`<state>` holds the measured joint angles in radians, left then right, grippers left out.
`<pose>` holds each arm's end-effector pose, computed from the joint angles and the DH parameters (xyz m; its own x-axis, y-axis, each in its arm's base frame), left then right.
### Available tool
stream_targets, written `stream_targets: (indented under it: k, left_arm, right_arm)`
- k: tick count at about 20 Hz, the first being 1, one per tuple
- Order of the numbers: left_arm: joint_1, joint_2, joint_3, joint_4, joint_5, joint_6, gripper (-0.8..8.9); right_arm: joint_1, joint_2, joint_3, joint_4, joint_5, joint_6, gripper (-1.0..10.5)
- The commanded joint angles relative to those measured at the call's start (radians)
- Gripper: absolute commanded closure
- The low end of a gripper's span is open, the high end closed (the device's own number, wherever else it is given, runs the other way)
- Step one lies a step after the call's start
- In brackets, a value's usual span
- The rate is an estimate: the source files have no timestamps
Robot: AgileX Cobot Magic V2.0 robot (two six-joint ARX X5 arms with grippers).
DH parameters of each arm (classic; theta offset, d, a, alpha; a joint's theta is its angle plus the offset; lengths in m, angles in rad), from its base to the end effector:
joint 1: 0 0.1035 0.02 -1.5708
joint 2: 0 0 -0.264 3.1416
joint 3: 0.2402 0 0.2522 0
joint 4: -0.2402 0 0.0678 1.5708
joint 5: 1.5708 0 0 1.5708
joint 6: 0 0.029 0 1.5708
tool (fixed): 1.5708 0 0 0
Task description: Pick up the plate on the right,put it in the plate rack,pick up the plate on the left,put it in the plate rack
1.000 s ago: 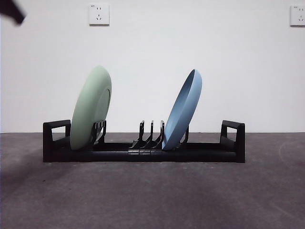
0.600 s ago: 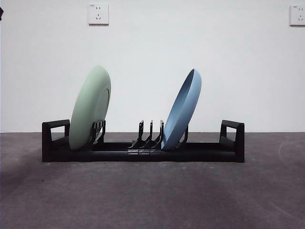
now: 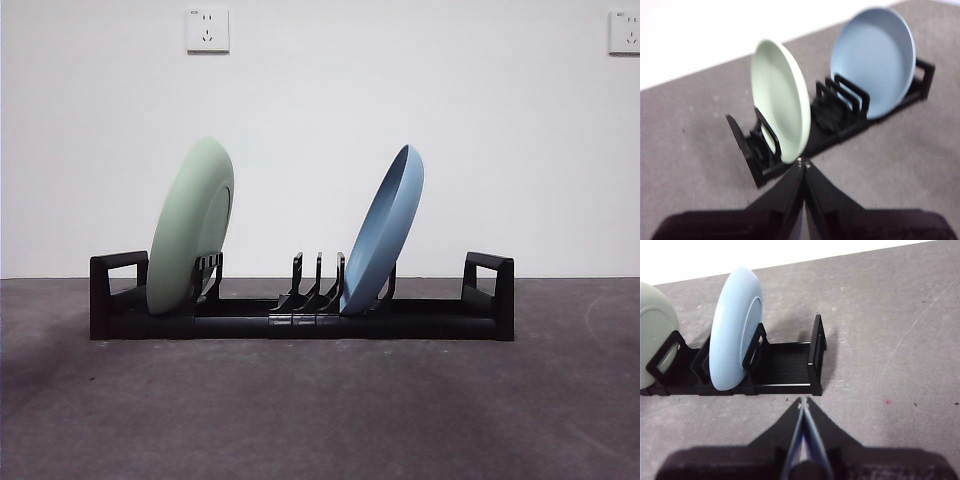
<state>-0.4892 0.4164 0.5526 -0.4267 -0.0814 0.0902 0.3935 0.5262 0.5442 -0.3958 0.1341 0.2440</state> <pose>0.0945 -0.0476 0.2753 0.8811 -0.3770 -0.2855 0.4208 0.9005 0.1095 0.1172 0.0445 0.2649 0.9020 0.2297 -0.3656 -0.1750 0.9686 0.1767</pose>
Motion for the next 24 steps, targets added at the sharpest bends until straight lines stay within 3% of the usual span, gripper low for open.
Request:
stream_targets:
  k: [1,7,14,24]
  left_arm:
    - [0.087,-0.031,-0.052,0.072,0.085,0.015,8.17]
    - [0.299,-0.189,-0.34,0.351,0.159,0.008,8.17]
    - [0.425,-0.356,-0.508,0.351,0.162,-0.002,8.17]
    - [0.452,-0.383,-0.549,0.247,0.162,-0.045,8.17]
  right_arm:
    - [0.0,-0.001,-0.002,0.005,0.003,0.01,9.5]
    - [0.0,-0.001,-0.002,0.005,0.003,0.01,9.5]
    - [0.0,-0.001,-0.002,0.005,0.003,0.01,9.5]
    - [0.0,-0.001,-0.002,0.005,0.003,0.01,9.5]
